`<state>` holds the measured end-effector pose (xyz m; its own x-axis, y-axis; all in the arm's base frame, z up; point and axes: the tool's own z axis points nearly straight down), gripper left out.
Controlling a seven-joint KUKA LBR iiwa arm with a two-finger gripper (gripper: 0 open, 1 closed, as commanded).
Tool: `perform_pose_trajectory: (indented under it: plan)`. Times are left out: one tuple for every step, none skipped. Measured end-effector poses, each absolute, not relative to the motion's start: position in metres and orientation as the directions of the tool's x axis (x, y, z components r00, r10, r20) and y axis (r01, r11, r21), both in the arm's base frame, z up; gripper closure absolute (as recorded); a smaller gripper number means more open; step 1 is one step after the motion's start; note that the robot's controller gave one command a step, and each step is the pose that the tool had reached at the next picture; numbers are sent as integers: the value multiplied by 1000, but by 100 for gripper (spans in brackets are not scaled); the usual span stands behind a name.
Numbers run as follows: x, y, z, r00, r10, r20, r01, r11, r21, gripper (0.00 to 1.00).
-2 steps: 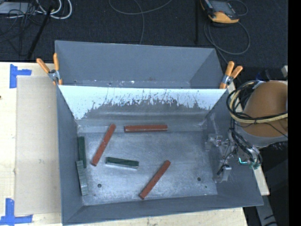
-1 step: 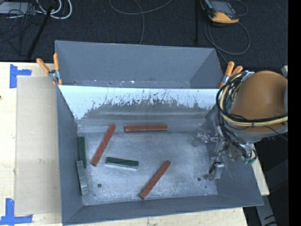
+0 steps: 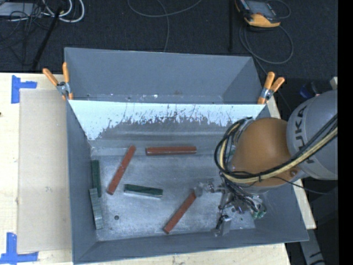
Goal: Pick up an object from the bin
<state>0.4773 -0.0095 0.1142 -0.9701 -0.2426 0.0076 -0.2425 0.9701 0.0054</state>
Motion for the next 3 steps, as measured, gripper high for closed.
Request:
perform_pose_trajectory:
  plan:
    - [495, 74, 68, -946, -323, -3, -323, 946, 4, 0]
    - [494, 70, 69, -948, -319, 1, -319, 948, 1, 100]
    - [513, 53, 208, -958, -286, -8, -286, 958, -1, 100]
